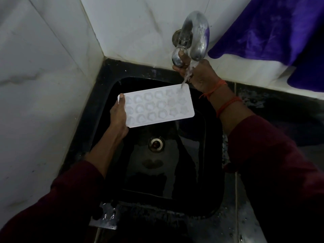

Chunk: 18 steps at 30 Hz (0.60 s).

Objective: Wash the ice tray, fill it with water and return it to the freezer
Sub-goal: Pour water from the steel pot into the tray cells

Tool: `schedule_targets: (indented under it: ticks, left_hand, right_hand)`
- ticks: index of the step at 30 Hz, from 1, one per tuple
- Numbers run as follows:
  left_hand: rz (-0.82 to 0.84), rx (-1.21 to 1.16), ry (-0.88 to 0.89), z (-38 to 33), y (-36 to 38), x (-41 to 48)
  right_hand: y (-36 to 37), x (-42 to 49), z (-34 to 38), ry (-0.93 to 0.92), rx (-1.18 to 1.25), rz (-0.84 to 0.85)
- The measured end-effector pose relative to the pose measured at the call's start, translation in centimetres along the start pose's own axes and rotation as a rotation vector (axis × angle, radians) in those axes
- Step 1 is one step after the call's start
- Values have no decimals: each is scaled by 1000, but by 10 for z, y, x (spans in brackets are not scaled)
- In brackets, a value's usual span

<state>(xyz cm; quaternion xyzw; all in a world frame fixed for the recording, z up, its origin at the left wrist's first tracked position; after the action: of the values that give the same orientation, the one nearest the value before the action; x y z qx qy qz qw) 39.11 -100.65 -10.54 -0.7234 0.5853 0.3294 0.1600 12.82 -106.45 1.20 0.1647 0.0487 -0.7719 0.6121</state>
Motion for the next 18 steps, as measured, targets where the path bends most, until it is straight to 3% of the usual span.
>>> schedule_targets:
  ticks: [12, 18]
  left_hand:
    - [291, 30, -212, 58, 84, -23]
    - [254, 21, -119, 58, 95, -25]
  right_hand:
    - [1, 2, 5, 3, -10, 28]
    - [2, -5, 11, 1, 1, 57]
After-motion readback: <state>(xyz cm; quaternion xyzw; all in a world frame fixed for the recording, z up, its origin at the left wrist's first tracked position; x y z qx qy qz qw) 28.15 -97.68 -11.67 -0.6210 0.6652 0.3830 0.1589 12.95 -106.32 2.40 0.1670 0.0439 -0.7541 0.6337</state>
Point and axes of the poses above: each hand's wrist, its own x-axis towards the middle knuckle, its own y-axis out of the palm, z = x × y, the point moved 3 cm from there along x, towards the middle knuckle, and after that the axes turned 5 degrees about -y, right-handed, at the moved point
